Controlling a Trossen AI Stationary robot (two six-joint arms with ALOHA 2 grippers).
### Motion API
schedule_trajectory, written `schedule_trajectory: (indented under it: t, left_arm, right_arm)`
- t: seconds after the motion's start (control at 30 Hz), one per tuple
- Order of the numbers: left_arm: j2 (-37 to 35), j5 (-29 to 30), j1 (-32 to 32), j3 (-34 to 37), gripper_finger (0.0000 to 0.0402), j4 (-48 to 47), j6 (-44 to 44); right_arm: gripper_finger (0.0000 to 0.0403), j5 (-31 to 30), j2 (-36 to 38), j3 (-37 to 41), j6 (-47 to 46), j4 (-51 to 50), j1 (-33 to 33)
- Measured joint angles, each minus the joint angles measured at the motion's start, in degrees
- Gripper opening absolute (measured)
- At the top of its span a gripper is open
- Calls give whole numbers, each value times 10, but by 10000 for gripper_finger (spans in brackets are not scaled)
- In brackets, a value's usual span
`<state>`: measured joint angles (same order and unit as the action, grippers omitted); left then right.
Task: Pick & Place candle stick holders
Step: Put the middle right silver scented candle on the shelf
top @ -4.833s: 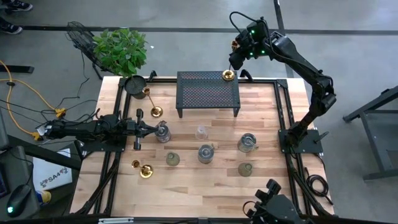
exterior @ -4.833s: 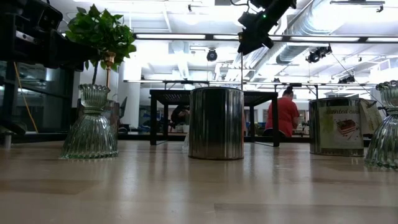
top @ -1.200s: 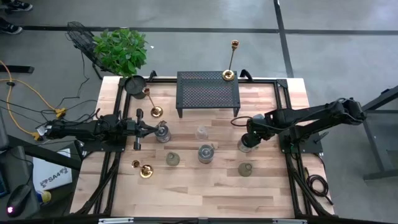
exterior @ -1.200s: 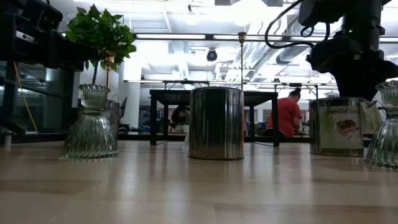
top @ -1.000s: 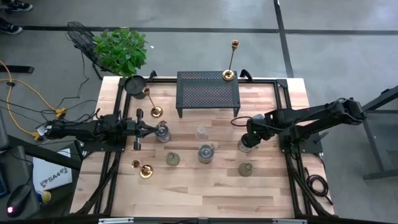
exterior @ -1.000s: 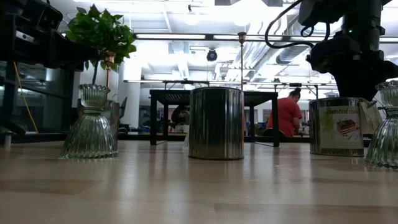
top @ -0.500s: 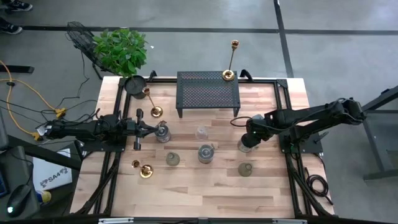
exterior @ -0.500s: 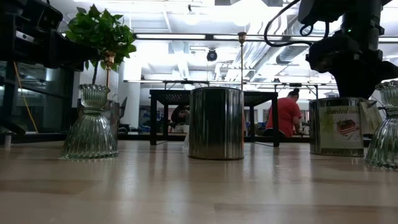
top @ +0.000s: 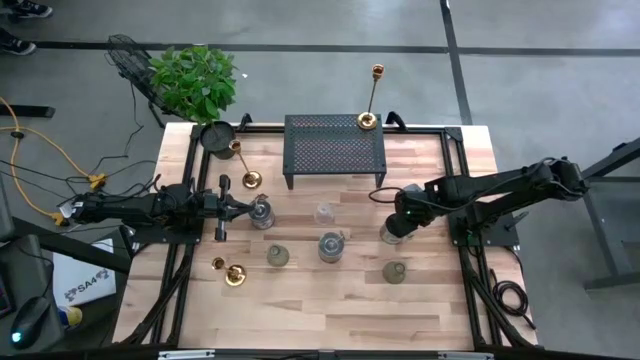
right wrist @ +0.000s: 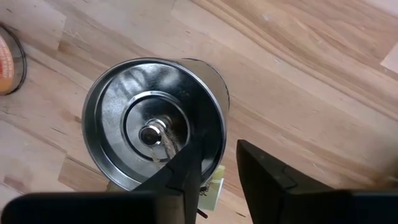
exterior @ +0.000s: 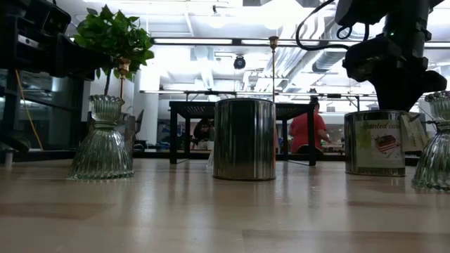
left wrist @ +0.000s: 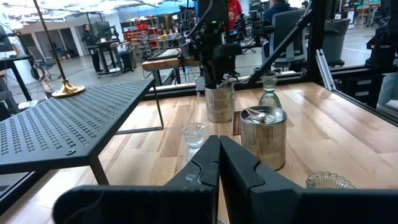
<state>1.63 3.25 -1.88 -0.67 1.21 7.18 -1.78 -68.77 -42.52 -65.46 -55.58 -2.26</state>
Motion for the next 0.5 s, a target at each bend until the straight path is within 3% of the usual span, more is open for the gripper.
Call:
schedule_trajectory:
  t: [0.5]
  left_arm:
    - [0,0,0,0,0,0,0]
  right_arm:
    - [25,0,0,0,12,5,0]
